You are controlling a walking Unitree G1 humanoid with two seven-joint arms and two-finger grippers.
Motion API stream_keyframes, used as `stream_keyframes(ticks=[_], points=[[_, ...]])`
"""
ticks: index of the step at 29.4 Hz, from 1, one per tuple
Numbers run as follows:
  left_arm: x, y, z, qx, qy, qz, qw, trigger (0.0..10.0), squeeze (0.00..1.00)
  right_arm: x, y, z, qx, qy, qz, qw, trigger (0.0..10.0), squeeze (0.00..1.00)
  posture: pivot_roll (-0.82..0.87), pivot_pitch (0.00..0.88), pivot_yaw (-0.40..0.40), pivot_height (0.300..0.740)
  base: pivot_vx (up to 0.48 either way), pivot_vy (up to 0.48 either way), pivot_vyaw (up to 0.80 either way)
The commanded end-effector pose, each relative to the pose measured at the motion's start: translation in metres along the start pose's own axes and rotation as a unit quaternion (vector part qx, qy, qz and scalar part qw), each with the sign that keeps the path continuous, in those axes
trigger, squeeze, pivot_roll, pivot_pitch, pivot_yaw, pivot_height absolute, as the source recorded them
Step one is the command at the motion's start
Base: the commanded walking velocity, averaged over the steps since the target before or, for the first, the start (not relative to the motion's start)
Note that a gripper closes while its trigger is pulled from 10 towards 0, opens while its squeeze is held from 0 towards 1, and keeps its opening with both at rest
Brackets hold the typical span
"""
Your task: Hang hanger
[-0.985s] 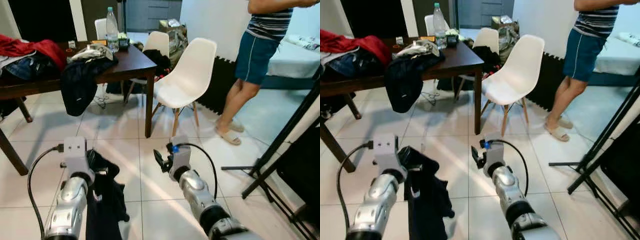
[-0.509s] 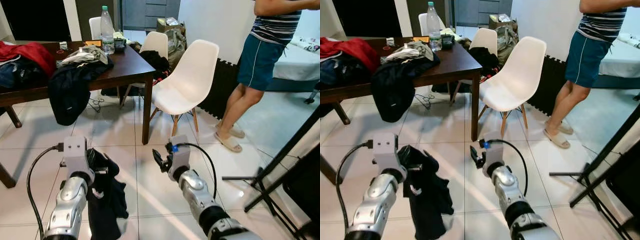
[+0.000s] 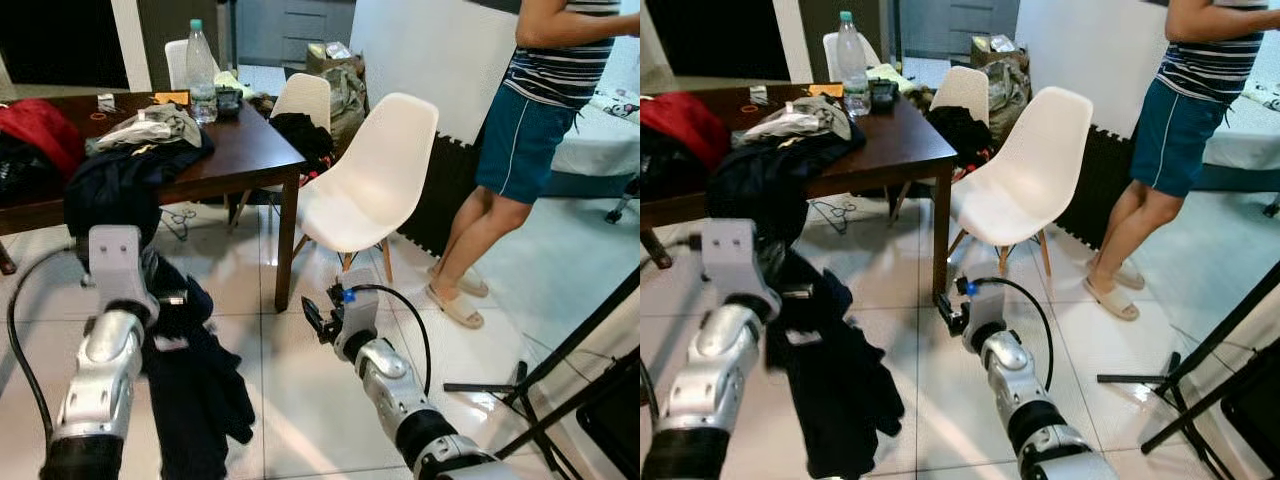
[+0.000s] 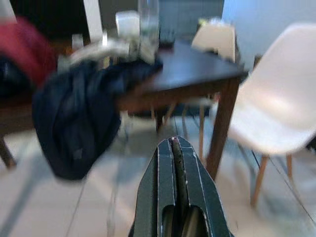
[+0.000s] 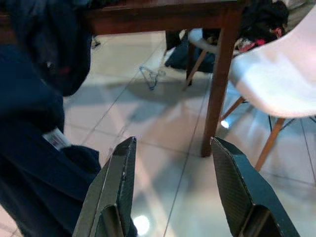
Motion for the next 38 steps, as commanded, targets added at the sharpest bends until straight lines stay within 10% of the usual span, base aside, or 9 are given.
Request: stream_keyframes(ticks=[1, 20, 38], points=[[0.005, 0.02, 0.005, -0.03, 0.004, 0.006, 1.0, 10.0, 0.0, -0.004, -0.001, -0.002, 0.004, -0.004, -0.002, 1.0, 10.0, 0.0, 0.2, 0.0, -0.072, 0.74, 0.428, 0.0, 0.0], [0.034, 0.098, 0.022, -0.117, 0.033, 0.03, 0.992, 10.0, 0.0, -0.002, -0.003, -0.002, 0.006, 0.004, 0.008, 1.0, 10.0, 0.0, 0.21, 0.0, -0.078, 0.74, 0.428, 0.0, 0.0], [0.111, 0.207, 0.031, -0.204, 0.113, 0.107, 0.966, 10.0, 0.0, 0.001, -0.002, 0.0, 0.006, 0.006, 0.015, 1.0, 10.0, 0.0, 0.23, 0.0, -0.079, 0.74, 0.434, 0.0, 0.0]])
Point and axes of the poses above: a point about 5 cm out from each wrist's last joint towards the gripper, its own z axis pointing out of the wrist towards the gripper, its own y axis along the axis of the wrist's last joint, x = y × z, the point moved 5 cm from there along z, pointing out of the wrist towards the gripper, and after that the axes turned 12 degrees about z, right-handed, at the moved point
